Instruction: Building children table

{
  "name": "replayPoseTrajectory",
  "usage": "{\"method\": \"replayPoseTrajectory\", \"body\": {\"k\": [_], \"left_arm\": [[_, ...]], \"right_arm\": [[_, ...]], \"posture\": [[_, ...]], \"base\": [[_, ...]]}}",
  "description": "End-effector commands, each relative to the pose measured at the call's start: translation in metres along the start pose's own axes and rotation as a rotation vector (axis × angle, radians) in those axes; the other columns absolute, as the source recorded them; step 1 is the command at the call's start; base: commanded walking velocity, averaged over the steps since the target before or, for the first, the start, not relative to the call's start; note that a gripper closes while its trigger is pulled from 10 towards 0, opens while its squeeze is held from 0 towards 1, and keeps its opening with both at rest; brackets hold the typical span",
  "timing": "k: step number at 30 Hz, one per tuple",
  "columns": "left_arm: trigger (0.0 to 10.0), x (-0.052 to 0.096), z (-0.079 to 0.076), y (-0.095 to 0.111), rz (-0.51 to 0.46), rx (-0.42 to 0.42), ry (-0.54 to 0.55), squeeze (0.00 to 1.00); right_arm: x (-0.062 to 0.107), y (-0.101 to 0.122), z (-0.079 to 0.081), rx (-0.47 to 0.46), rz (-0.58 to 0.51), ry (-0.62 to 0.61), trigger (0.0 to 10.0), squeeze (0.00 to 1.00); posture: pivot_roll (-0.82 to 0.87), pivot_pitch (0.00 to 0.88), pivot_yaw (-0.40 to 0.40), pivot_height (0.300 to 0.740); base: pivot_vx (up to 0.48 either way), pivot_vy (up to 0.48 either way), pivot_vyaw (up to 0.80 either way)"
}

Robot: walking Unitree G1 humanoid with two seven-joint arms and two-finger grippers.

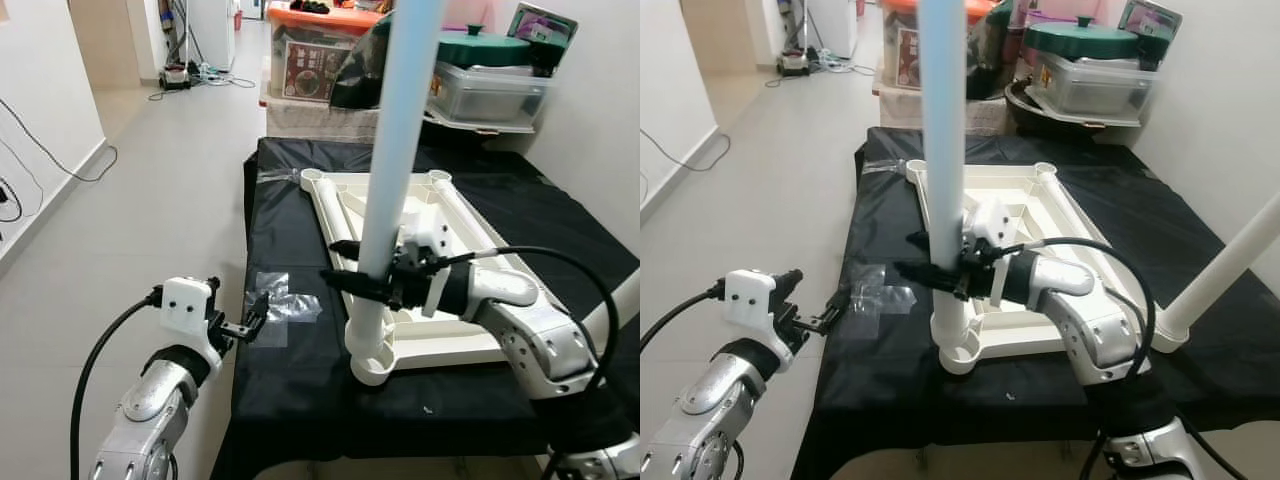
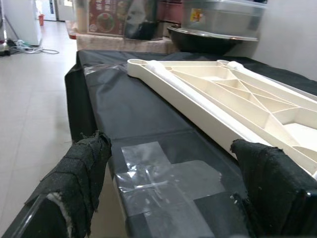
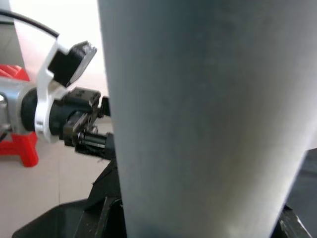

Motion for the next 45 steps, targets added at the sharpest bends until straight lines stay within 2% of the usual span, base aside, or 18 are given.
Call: {"method": "replayPoseTrajectory", "body": {"k": [1,14,22,29,34,37,38,41,45], "left_arm": [[10.0,0.001,-0.001,-0.002,0.009,-0.001,-0.012,0.00],[10.0,0.001,-0.003,-0.003,0.011,0.005,-0.018,0.00],[10.0,0.001,-0.004,-0.004,0.015,0.007,-0.024,0.00],[10.0,0.001,-0.004,-0.004,0.016,0.006,-0.018,0.00],[10.0,0.001,-0.003,-0.004,0.016,0.007,-0.015,0.00],[10.0,0.001,-0.002,-0.005,0.017,0.008,-0.015,0.00],[10.0,0.000,-0.003,-0.005,0.018,0.011,-0.014,0.00],[10.0,0.000,-0.002,-0.005,0.019,0.013,-0.010,0.00],[10.0,0.001,-0.001,-0.005,0.020,0.014,-0.005,0.00]], "right_arm": [[0.003,-0.008,0.002,0.026,0.040,0.005,10.0,0.00],[0.017,-0.015,-0.008,0.050,0.080,-0.045,10.0,0.00],[0.017,-0.016,-0.002,0.040,0.067,-0.039,10.0,0.00],[-0.001,-0.024,0.012,-0.021,0.012,-0.040,10.0,0.00],[-0.003,-0.030,0.018,-0.054,0.008,-0.037,10.0,0.00],[-0.003,-0.032,0.019,-0.084,-0.002,-0.053,10.0,0.00],[-0.003,-0.035,0.017,-0.127,-0.020,-0.084,10.0,0.00],[-0.003,-0.039,0.015,-0.168,-0.037,-0.122,10.0,0.00],[-0.006,-0.044,0.015,-0.203,-0.049,-0.155,10.0,0.00]], "posture": [[0.09,0.000,-0.113,0.740],[0.07,0.000,-0.108,0.740],[0.07,0.000,-0.105,0.740],[0.08,0.000,-0.111,0.740],[0.08,0.000,-0.111,0.740],[0.08,0.000,-0.111,0.740],[0.07,0.000,-0.110,0.740],[0.08,0.000,-0.111,0.740],[0.08,0.000,-0.111,0.740]], "base": [[0.000,0.000,0.00],[0.000,0.000,0.00],[0.000,0.000,0.00],[0.000,0.000,0.00],[0.000,0.000,0.00],[0.000,0.000,0.00],[0.000,0.000,0.00],[0.000,0.000,0.00],[0.000,0.000,0.00]]}}
Point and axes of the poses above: a point about 5 cm out from each wrist's last joint towards the gripper, its own x axis pointing back from the gripper into the wrist, its own y axis along the axis of the wrist's last joint, z = x × y, the point moved 5 cm from there along -x, pointing out of the wrist towards the gripper, and after that the axes turned 8 degrees about -x, right-handed, at the moved point
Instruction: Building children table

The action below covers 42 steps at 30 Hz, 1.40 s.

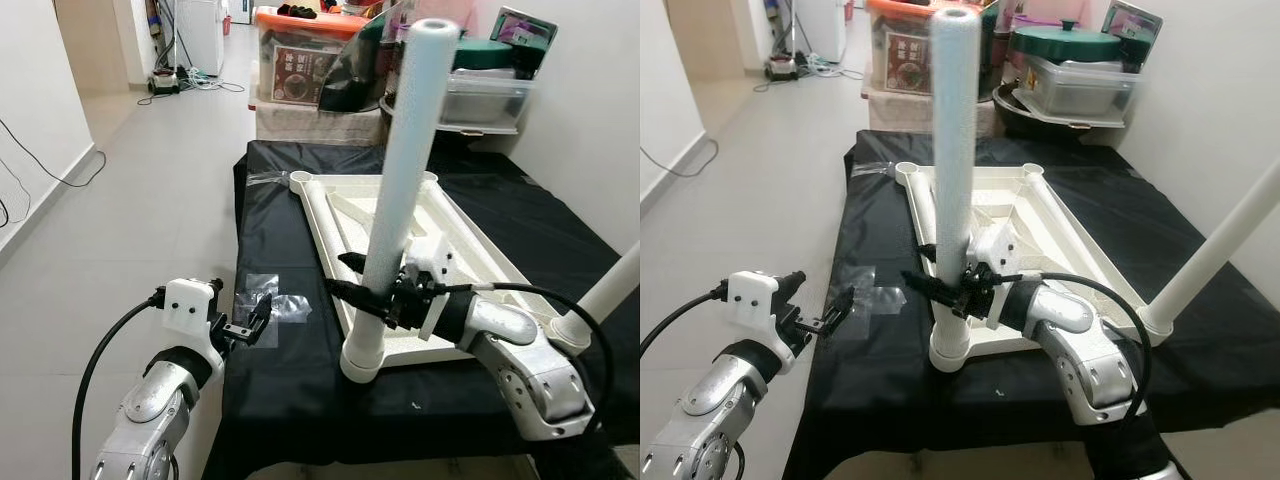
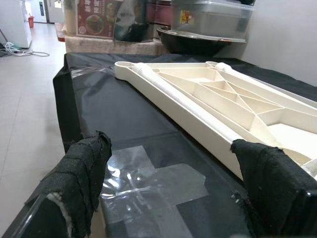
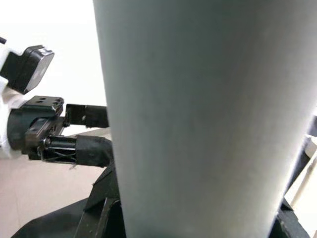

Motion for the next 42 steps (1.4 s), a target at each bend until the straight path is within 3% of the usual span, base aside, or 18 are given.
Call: {"method": "replayPoseTrajectory", "body": {"k": [1,9,15,25,26,34,37,38,40,41,42], "left_arm": [[10.0,0.000,-0.001,-0.004,0.017,0.012,-0.001,0.00],[10.0,0.000,0.001,-0.004,0.015,0.011,0.009,0.00],[10.0,0.000,0.001,-0.004,0.015,0.010,0.010,0.00],[10.0,-0.001,0.001,-0.005,0.017,0.017,0.014,0.00],[10.0,0.000,0.002,-0.006,0.020,0.023,0.020,0.00],[10.0,0.001,0.003,-0.008,0.024,0.033,0.027,0.00],[10.0,0.002,0.006,-0.010,0.035,0.033,0.039,0.00],[10.0,0.002,0.006,-0.010,0.037,0.032,0.042,0.00],[10.0,0.003,0.007,-0.011,0.041,0.028,0.044,0.00],[10.0,0.003,0.007,-0.011,0.041,0.028,0.044,0.00],[10.0,0.003,0.007,-0.011,0.042,0.021,0.048,0.00]], "right_arm": [[-0.004,-0.025,0.009,-0.112,0.054,0.017,10.0,0.00],[-0.012,-0.033,0.017,-0.168,0.032,-0.025,10.0,0.00],[-0.010,-0.040,0.036,-0.077,0.084,0.088,10.0,0.00],[-0.007,-0.038,0.044,-0.050,0.115,0.207,10.0,0.00],[-0.006,-0.042,0.048,-0.034,0.145,0.262,10.0,0.00],[-0.013,-0.044,0.042,-0.063,0.143,0.251,10.0,0.00],[-0.025,-0.054,0.015,-0.074,0.168,0.031,10.0,0.00],[-0.027,-0.058,-0.008,-0.104,0.160,-0.144,10.0,0.00],[-0.023,-0.064,-0.039,-0.205,0.136,-0.405,10.0,0.00],[-0.023,-0.064,-0.039,-0.205,0.136,-0.405,10.0,0.00],[-0.013,-0.072,-0.057,-0.236,0.133,-0.581,10.0,0.00]], "posture": [[0.08,0.000,-0.111,0.740],[0.08,0.000,-0.117,0.740],[0.09,0.000,-0.114,0.740],[0.09,0.000,-0.119,0.740],[0.09,0.000,-0.121,0.740],[0.10,0.000,-0.129,0.740],[0.10,0.000,-0.133,0.740],[0.10,0.000,-0.134,0.740],[0.10,0.000,-0.134,0.740],[0.10,0.000,-0.134,0.740],[0.11,0.000,-0.130,0.740]], "base": [[0.000,0.000,0.00],[0.000,0.000,0.00],[0.000,0.000,0.00],[0.000,0.000,0.00],[0.000,0.000,0.00],[0.000,0.000,0.00],[0.000,0.000,0.00],[0.000,0.000,0.00],[0.000,0.000,0.00],[0.000,0.000,0.00],[0.000,0.000,0.00]]}}
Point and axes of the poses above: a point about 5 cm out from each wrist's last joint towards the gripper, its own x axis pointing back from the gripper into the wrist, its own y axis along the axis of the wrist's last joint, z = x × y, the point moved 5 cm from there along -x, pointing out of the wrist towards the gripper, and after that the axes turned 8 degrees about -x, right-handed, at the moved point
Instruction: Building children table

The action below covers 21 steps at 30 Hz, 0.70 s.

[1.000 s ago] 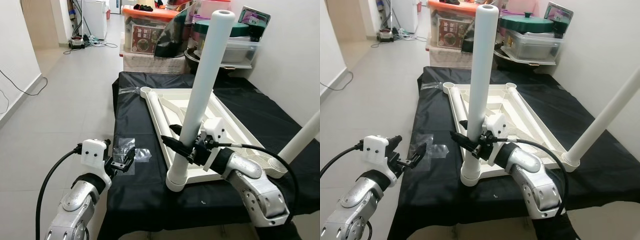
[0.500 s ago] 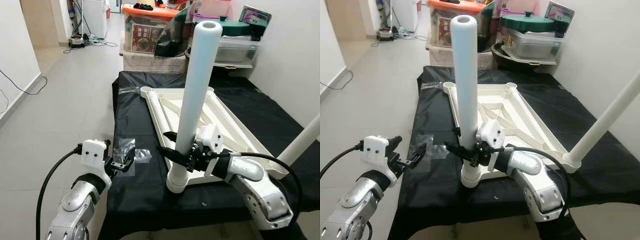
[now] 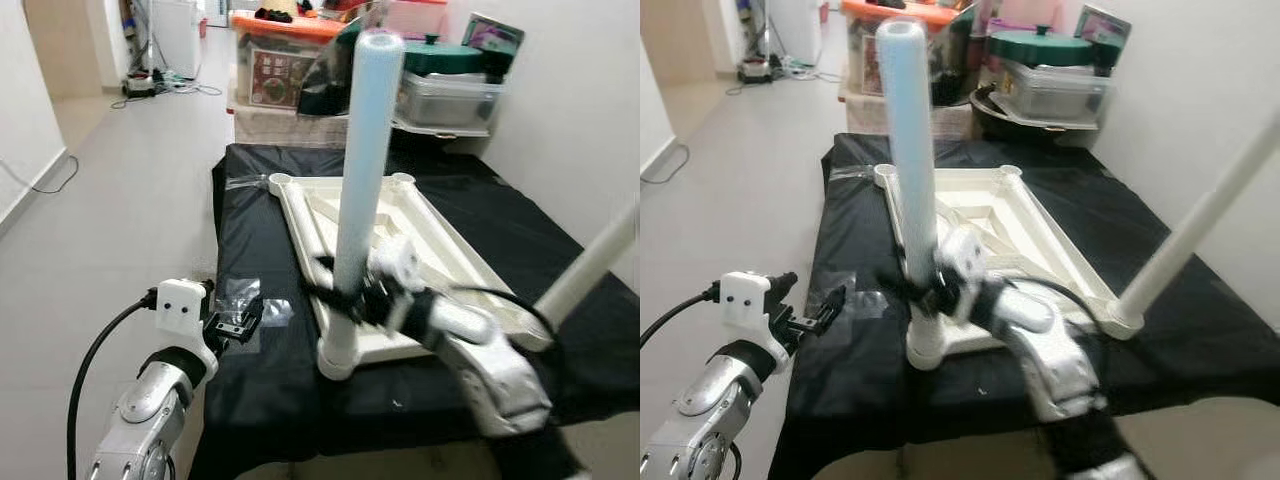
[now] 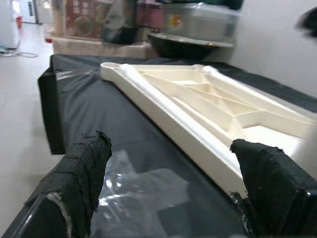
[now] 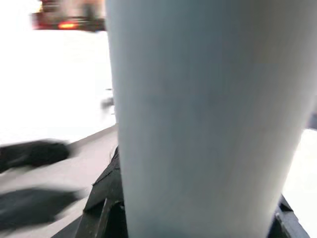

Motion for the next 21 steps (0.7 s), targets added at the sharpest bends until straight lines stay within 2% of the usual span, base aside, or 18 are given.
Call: {"method": "replayPoseTrajectory", "body": {"k": [1,5,6,7,8,12,16,21], "left_arm": [[10.0,0.002,0.001,-0.007,0.028,0.003,0.008,0.00],[10.0,0.002,0.004,-0.008,0.032,-0.006,0.018,0.00],[10.0,0.002,0.005,-0.008,0.036,-0.007,0.020,0.00],[10.0,0.002,0.005,-0.008,0.036,-0.007,0.020,0.00],[10.0,0.002,0.005,-0.009,0.041,-0.009,0.023,0.00],[10.0,0.002,0.006,-0.010,0.042,-0.012,0.026,0.00],[10.0,0.001,0.007,-0.011,0.052,-0.020,0.032,0.00],[10.0,0.000,0.009,-0.014,0.067,-0.028,0.044,0.00]], "right_arm": [[0.015,-0.049,-0.040,-0.068,0.150,-0.266,10.0,0.00],[0.042,-0.068,-0.075,-0.065,0.171,-0.588,10.0,0.00],[0.049,-0.074,-0.081,-0.095,0.187,-0.655,10.0,0.00],[0.049,-0.074,-0.081,-0.095,0.187,-0.655,10.0,0.00],[0.060,-0.082,-0.087,-0.129,0.207,-0.746,10.0,0.00],[0.065,-0.080,-0.088,-0.118,0.192,-0.824,10.0,0.00],[0.062,-0.078,-0.084,-0.112,0.185,-0.842,10.0,0.00],[0.062,-0.076,-0.087,-0.127,0.178,-0.879,10.0,0.00]], "posture": [[0.11,0.000,-0.130,0.740],[0.11,0.000,-0.126,0.740],[0.11,0.000,-0.126,0.740],[0.11,0.000,-0.126,0.740],[0.10,0.000,-0.124,0.740],[0.10,0.000,-0.122,0.740],[0.10,0.000,-0.121,0.740],[0.10,0.000,-0.120,0.740]], "base": [[0.000,0.000,0.00],[0.000,0.000,0.00],[0.000,0.000,0.00],[0.000,0.000,0.00],[0.000,0.000,0.00],[0.000,0.000,0.00],[0.000,0.000,0.00],[0.000,0.000,0.00]]}}
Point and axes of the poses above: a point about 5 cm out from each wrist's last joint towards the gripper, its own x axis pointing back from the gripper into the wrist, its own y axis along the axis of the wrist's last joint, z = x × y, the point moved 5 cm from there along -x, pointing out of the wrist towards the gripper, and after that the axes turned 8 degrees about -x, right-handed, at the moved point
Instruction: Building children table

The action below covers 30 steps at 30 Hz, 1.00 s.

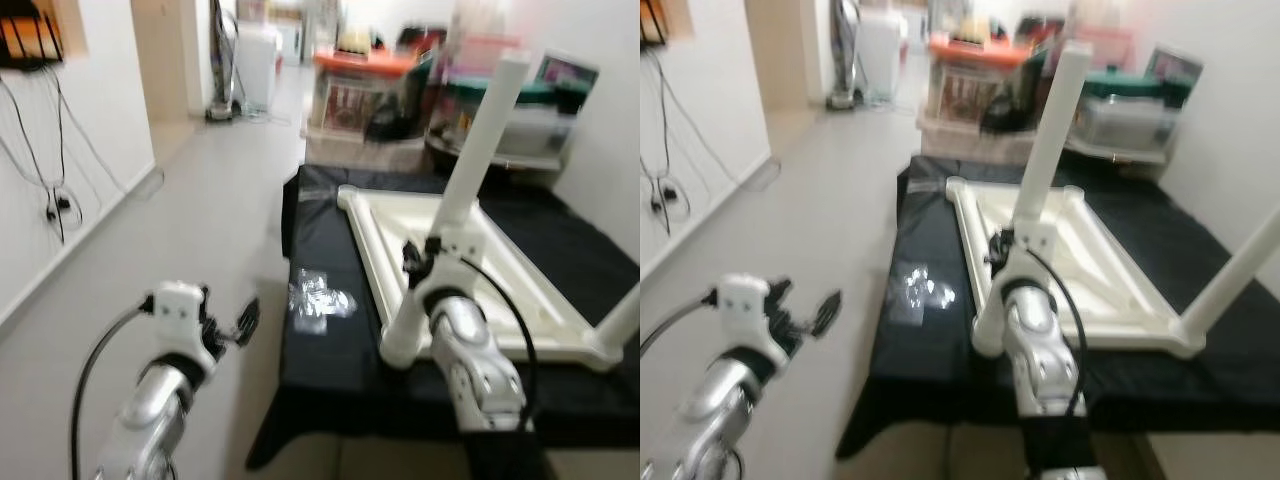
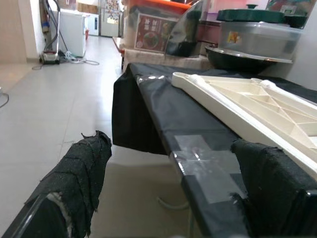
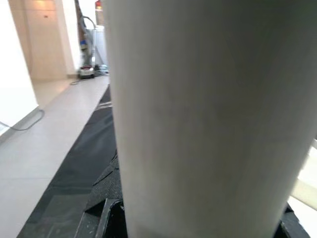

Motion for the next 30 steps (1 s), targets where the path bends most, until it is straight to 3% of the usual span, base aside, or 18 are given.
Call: {"method": "replayPoseTrajectory", "body": {"k": [1,23,24,25,26,27,30], "left_arm": [[10.0,-0.002,-0.002,-0.004,0.024,-0.012,-0.005,0.00],[10.0,-0.004,-0.003,-0.005,0.030,-0.020,-0.003,0.00],[10.0,-0.004,-0.003,-0.005,0.030,-0.021,-0.003,0.00],[10.0,-0.004,-0.003,-0.005,0.031,-0.021,-0.004,0.00],[10.0,-0.004,-0.003,-0.005,0.031,-0.021,-0.004,0.00],[10.0,-0.004,-0.003,-0.005,0.031,-0.021,-0.004,0.00],[10.0,-0.004,-0.003,-0.006,0.031,-0.022,-0.006,0.00]], "right_arm": [[0.006,-0.055,-0.019,0.021,0.217,-0.082,10.0,0.00],[0.004,-0.034,-0.015,-0.052,0.152,-0.110,10.0,0.00],[0.004,-0.030,-0.013,-0.054,0.136,-0.106,10.0,0.50],[0.004,-0.025,-0.012,-0.056,0.119,-0.100,10.0,0.67],[0.004,-0.021,-0.010,-0.061,0.104,-0.093,10.0,0.92],[0.004,-0.017,-0.009,-0.066,0.089,-0.088,10.0,0.97],[0.003,-0.005,-0.003,-0.076,0.042,-0.057,10.0,1.00]], "posture": [[0.10,0.000,-0.120,0.740],[0.09,0.000,-0.117,0.740],[0.09,0.000,-0.116,0.740],[0.09,0.000,-0.115,0.740],[0.09,0.000,-0.115,0.740],[0.09,0.000,-0.114,0.740],[0.09,0.000,-0.113,0.740]], "base": [[0.000,0.000,0.00],[0.000,0.000,0.00],[0.000,0.000,0.00],[0.000,0.000,0.00],[0.000,0.000,0.00],[0.000,0.000,0.00],[0.000,0.000,0.00]]}}
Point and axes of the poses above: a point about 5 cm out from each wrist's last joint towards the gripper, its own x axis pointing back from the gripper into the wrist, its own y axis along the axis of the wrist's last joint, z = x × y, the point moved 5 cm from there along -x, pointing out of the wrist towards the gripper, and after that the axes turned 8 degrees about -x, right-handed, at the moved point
